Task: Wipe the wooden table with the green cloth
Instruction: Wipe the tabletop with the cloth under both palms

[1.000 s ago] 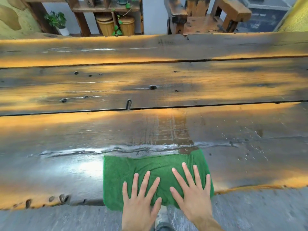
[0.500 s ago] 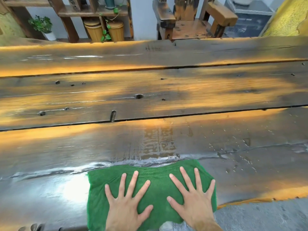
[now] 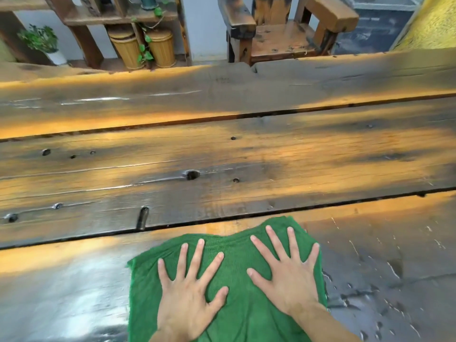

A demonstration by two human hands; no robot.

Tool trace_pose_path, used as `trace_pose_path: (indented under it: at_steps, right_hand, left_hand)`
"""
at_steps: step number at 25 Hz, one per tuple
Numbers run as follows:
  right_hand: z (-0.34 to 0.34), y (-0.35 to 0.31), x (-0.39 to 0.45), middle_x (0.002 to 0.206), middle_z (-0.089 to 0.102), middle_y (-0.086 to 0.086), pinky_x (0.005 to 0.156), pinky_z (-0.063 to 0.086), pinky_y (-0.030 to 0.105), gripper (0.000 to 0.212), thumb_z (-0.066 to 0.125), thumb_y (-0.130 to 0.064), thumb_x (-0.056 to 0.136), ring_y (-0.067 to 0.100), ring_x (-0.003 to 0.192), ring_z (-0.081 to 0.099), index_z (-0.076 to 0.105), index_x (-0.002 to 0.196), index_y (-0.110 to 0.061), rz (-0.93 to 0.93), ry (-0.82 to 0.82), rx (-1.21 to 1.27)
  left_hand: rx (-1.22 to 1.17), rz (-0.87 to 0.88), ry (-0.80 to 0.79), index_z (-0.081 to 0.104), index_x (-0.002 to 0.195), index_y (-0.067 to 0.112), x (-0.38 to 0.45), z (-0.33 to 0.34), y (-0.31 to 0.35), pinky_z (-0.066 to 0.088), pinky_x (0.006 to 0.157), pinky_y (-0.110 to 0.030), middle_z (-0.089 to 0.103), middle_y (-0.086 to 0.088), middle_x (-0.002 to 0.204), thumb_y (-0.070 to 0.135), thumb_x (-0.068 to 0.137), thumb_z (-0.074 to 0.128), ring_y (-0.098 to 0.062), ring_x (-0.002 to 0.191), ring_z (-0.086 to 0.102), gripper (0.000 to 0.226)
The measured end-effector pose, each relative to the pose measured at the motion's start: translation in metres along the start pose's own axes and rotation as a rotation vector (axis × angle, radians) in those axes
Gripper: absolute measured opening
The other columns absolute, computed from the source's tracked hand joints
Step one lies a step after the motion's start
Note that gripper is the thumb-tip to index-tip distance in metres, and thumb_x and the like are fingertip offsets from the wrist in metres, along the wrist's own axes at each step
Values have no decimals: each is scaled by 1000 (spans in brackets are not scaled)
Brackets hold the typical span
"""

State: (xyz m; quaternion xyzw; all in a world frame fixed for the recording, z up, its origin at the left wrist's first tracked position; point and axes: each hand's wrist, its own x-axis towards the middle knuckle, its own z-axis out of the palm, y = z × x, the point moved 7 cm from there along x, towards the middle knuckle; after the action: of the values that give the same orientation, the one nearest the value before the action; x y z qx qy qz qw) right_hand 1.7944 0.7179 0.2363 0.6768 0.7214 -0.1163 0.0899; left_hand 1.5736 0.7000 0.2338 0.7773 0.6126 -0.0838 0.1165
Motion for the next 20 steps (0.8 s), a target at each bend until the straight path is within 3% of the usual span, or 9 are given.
trace_pose_path:
  at_steps: [5,7,10,15,20]
  right_hand:
    - [-34,16,120,166,-13,-17,108,-9,79,69,7,-85,88,33,153,-15,-7,151,-60,28,86,34]
    - [-48,23,172,163,-23,-17,107,-14,77,69,5,-84,88,32,151,-24,-14,150,-60,35,95,56]
    - [-68,27,237,162,-29,-15,106,-15,77,69,5,-82,89,33,149,-31,-18,150,-58,43,78,63]
    - [-101,37,348,165,-24,-12,106,-12,79,70,5,-80,90,34,151,-26,-15,152,-55,52,121,82]
    - [-131,46,447,168,-14,-9,111,-11,75,69,10,-76,93,30,153,-20,-6,155,-53,84,199,98]
  left_hand:
    - [36,-38,54,31,154,47,118,-24,-8,20,105,-80,22,-6,167,75,94,22,-40,151,24,66]
    - [49,-41,69,29,155,47,171,-34,-14,20,106,-80,20,-6,168,75,95,19,-40,151,22,67]
    - [55,-75,79,22,156,49,236,-52,-26,15,108,-79,14,-4,169,77,94,14,-39,153,14,69]
    - [41,-139,120,-20,150,57,346,-97,-42,-6,113,-74,-28,4,165,80,84,-10,-31,152,-24,70]
    - [37,-168,143,-26,147,57,448,-128,-53,-3,114,-73,-27,4,166,77,82,-7,-29,153,-23,70]
